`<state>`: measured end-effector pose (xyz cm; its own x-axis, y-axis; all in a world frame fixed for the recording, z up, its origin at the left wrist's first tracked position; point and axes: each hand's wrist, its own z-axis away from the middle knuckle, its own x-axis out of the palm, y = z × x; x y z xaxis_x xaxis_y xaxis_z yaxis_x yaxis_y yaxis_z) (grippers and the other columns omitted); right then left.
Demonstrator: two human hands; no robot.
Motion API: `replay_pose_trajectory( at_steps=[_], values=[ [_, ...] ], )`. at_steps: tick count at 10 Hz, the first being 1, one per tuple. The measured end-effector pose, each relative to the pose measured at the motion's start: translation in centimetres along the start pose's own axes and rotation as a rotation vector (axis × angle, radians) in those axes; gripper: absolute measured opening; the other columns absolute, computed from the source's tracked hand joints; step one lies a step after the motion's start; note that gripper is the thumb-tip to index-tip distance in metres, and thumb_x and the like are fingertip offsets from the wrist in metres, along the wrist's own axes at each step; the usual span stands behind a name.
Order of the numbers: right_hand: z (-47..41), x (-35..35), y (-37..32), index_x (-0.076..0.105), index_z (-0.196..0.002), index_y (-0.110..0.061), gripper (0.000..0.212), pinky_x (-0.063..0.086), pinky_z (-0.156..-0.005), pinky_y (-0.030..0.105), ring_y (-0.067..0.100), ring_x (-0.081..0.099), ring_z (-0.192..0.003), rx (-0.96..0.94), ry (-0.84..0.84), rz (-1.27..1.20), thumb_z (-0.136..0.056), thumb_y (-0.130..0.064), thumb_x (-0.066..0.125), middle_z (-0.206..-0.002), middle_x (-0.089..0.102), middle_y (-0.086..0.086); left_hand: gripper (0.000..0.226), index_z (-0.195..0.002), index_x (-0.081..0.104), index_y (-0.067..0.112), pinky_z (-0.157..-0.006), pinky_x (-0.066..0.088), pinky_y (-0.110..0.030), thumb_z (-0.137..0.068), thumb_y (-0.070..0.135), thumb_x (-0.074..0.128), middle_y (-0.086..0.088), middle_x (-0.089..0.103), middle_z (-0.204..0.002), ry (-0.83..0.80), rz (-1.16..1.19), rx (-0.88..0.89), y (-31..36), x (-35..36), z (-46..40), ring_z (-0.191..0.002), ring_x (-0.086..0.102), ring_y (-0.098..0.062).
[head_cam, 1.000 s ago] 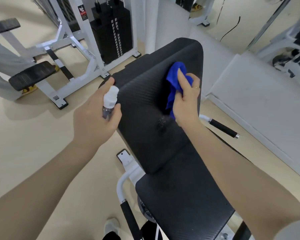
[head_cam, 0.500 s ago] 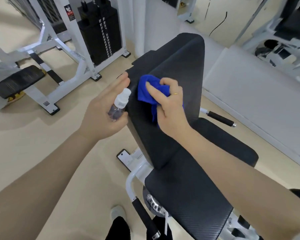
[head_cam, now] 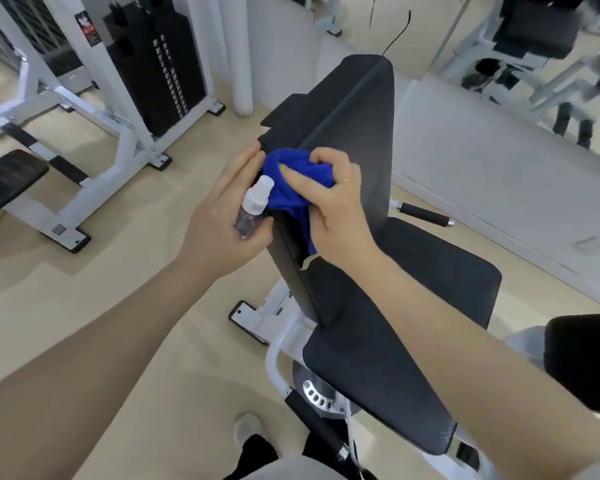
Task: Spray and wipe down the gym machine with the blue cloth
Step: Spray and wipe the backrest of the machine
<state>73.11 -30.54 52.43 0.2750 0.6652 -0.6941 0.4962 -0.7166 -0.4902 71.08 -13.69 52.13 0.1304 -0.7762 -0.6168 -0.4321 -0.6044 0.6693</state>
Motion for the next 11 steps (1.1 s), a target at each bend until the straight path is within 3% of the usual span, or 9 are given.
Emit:
replay_pose_trajectory(
  at_steps=[2,4,5,6,7,8,9,10,11],
  values=[
    [-6.6,-1.1,5.8,0.053,-0.132,-0.023,0.064,0.025,-0.094,0.018,0.031,0.041,-0.115,0.508,0.161,-0.117,-0.083,0.012,0.032,-0.124,0.037,0.006,0.068,-0.142,0.033,0.009,-0.097,0.025,0.001,-0.077,0.019,0.052,0.005,0.028,-0.147,0.018,0.07,0.012,0.2,0.2,0.1,-0.131,0.023,0.016],
    [1.3,0.4,-0.7,0.059,-0.119,-0.025,0.053,0.039,-0.089,0.041,0.03,0.041,-0.106,-0.032,0.03,-0.046,-0.079,0.005,0.041,-0.122,0.044,0.009,0.068,-0.14,0.033,0.012,-0.094,0.027,0.002,-0.077,0.019,0.055,0.0,0.031,-0.146,0.065,0.051,0.026,-0.3,0.8,0.0,-0.131,0.024,0.016],
    [0.6,-0.1,2.0,0.058,-0.118,-0.024,0.047,0.04,-0.089,0.044,0.032,0.04,-0.107,-0.101,0.005,-0.024,-0.082,0.004,0.046,-0.123,0.043,0.011,0.064,-0.139,0.034,0.015,-0.087,0.032,-0.003,-0.078,0.021,0.053,0.005,0.031,-0.146,0.101,-0.004,-0.017,0.3,1.3,0.8,-0.126,0.025,0.022],
    [-3.3,-0.8,7.7,0.061,-0.123,-0.013,0.053,0.034,-0.095,0.032,0.041,0.045,-0.11,0.236,0.083,-0.015,-0.079,0.008,0.038,-0.124,0.047,0.021,0.062,-0.139,0.036,0.008,-0.082,0.03,-0.007,-0.081,0.022,0.051,0.004,0.028,-0.145,0.151,-0.076,-0.07,0.7,1.7,1.8,-0.12,0.026,0.025],
    [-4.9,-0.6,9.6,0.054,-0.131,-0.015,0.059,0.027,-0.096,0.019,0.032,0.044,-0.113,0.463,0.137,-0.114,-0.082,0.009,0.034,-0.125,0.043,0.012,0.061,-0.139,0.035,0.002,-0.085,0.026,-0.003,-0.083,0.018,0.051,-0.005,0.023,-0.147,0.194,-0.094,-0.111,1.2,2.2,2.3,-0.121,0.012,0.032],
    [-1.9,0.1,6.4,0.053,-0.131,-0.016,0.059,0.027,-0.093,0.02,0.027,0.042,-0.108,0.271,0.142,-0.081,-0.08,0.009,0.037,-0.128,0.043,0.015,0.063,-0.138,0.032,-0.005,-0.089,0.02,0.004,-0.082,0.013,0.055,-0.022,0.024,-0.147,0.248,-0.067,-0.153,1.9,3.0,2.8,-0.124,0.011,0.029],
    [3.5,1.0,4.2,0.049,-0.123,-0.026,0.058,0.036,-0.089,0.034,0.029,0.04,-0.102,-0.18,0.021,-0.01,-0.075,0.008,0.041,-0.124,0.037,0.01,0.067,-0.139,0.025,-0.001,-0.097,0.018,0.005,-0.081,0.014,0.055,-0.017,0.016,-0.146,0.29,-0.042,-0.171,2.7,4.7,3.6,-0.134,0.008,0.018],
    [3.7,1.7,5.8,0.048,-0.117,-0.03,0.067,0.042,-0.083,0.043,0.028,0.039,-0.096,-0.338,0.058,0.026,-0.068,0.016,0.054,-0.121,0.036,0.004,0.067,-0.138,0.023,-0.005,-0.108,0.018,-0.008,-0.081,0.011,0.054,-0.024,0.015,-0.146,0.35,0.002,-0.189,3.4,6.4,4.4,-0.139,0.01,0.005],
    [0.8,1.2,7.7,0.049,-0.119,-0.031,0.062,0.045,-0.081,0.044,0.029,0.04,-0.102,-0.251,0.134,0.044,-0.075,0.012,0.056,-0.125,0.042,0.007,0.072,-0.14,0.019,-0.004,-0.109,0.017,-0.011,-0.08,0.006,0.056,-0.032,0.015,-0.147,0.396,-0.009,-0.23,4.0,7.7,4.6,-0.141,0.01,-0.001]
  ],
)
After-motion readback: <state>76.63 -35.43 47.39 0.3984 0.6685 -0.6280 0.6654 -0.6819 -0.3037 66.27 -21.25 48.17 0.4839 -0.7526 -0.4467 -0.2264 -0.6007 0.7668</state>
